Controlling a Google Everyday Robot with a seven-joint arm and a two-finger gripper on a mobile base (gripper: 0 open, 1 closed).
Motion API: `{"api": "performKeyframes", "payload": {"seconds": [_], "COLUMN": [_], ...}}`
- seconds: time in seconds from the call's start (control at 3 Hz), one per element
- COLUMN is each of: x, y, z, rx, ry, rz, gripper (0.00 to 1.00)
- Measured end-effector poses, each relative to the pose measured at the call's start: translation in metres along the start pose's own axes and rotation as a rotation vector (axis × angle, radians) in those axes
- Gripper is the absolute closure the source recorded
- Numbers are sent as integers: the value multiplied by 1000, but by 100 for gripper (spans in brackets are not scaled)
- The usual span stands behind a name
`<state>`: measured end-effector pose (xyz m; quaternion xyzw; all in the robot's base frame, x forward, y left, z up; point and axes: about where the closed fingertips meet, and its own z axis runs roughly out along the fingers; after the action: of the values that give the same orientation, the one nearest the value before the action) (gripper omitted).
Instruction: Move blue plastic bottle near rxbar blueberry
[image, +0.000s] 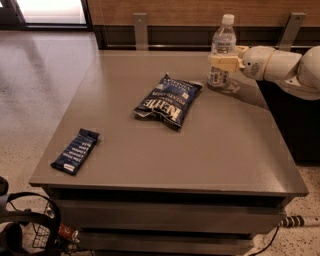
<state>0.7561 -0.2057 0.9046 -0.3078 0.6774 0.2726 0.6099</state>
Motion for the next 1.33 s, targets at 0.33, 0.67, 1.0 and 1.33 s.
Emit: {"api": "performKeyframes", "payload": {"seconds": [0.33, 0.67, 1.0, 1.33], "x": [-29, -59, -77, -82], "y": [9, 31, 68, 119], "z": [-14, -33, -48, -52], "rx": [-23, -36, -51, -84], "ry": [-25, -61, -95, -96], "rz": [5, 1, -5, -13], "gripper": [100, 100, 100, 100]}}
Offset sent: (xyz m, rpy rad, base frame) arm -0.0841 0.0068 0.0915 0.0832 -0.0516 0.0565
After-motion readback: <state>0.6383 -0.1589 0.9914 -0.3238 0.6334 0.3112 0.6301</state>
